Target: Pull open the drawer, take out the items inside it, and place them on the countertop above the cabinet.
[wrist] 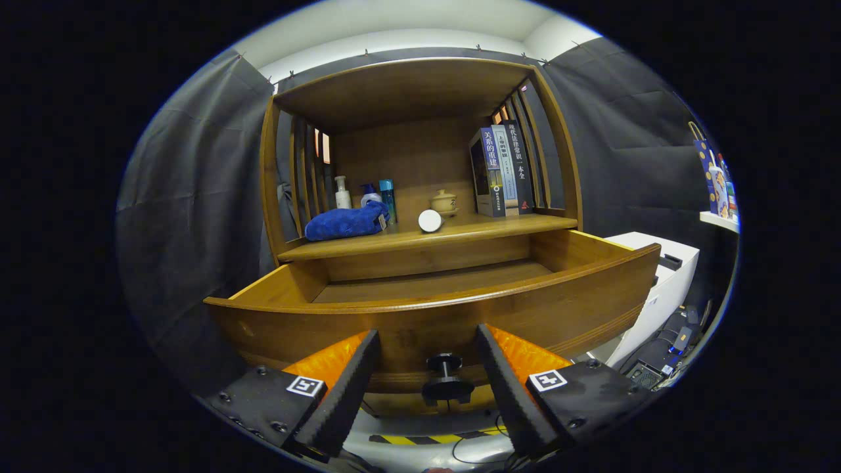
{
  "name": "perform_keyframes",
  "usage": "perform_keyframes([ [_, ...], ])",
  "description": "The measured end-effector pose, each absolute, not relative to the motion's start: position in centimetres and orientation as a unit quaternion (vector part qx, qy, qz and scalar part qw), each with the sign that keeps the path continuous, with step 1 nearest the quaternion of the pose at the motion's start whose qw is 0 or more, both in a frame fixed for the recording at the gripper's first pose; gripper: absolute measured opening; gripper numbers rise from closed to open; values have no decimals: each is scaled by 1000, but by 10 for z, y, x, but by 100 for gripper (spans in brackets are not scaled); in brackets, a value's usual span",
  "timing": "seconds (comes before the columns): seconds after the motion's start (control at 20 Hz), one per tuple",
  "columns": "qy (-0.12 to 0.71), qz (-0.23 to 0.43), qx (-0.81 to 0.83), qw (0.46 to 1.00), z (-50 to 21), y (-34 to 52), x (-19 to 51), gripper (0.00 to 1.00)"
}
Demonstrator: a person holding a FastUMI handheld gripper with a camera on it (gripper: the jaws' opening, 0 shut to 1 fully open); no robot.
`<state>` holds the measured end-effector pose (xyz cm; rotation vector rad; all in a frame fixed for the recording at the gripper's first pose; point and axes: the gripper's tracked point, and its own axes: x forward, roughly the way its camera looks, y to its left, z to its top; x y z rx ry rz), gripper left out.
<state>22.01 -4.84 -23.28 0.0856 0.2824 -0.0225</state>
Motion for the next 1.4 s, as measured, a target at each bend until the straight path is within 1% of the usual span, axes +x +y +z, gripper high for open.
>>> perform_keyframes([
  [0.2,130,-15,40,991,-229,-51,255,98],
  [0.85,152,-16,30,988,-247,-51,354,98],
  [1.2,154,-19,27,988,-249,-51,373,98],
  [1.4,156,-21,23,987,-250,-52,371,98],
])
